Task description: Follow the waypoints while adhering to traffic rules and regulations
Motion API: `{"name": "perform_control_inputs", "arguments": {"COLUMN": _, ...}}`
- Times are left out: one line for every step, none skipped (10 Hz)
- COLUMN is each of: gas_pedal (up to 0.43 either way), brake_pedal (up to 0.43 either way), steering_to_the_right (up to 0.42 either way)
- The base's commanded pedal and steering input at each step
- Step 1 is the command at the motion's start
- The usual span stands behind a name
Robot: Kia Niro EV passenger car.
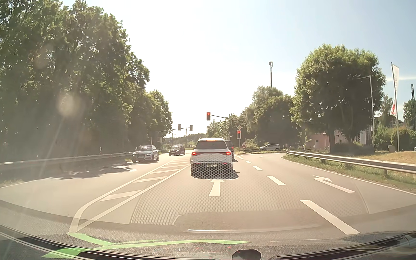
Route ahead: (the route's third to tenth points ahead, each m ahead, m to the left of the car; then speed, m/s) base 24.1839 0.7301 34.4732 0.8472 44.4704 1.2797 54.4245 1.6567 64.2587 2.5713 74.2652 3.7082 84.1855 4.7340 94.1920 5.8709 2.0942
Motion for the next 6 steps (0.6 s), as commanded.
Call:
{"name": "perform_control_inputs", "arguments": {"gas_pedal": 0.0, "brake_pedal": 0.018, "steering_to_the_right": 0.0}}
{"name": "perform_control_inputs", "arguments": {"gas_pedal": 0.0, "brake_pedal": 0.018, "steering_to_the_right": 0.0}}
{"name": "perform_control_inputs", "arguments": {"gas_pedal": 0.0, "brake_pedal": 0.018, "steering_to_the_right": 0.0}}
{"name": "perform_control_inputs", "arguments": {"gas_pedal": 0.0, "brake_pedal": 0.012, "steering_to_the_right": 0.0}}
{"name": "perform_control_inputs", "arguments": {"gas_pedal": 0.0, "brake_pedal": 0.006, "steering_to_the_right": 0.0}}
{"name": "perform_control_inputs", "arguments": {"gas_pedal": 0.0, "brake_pedal": 0.0, "steering_to_the_right": 0.0}}
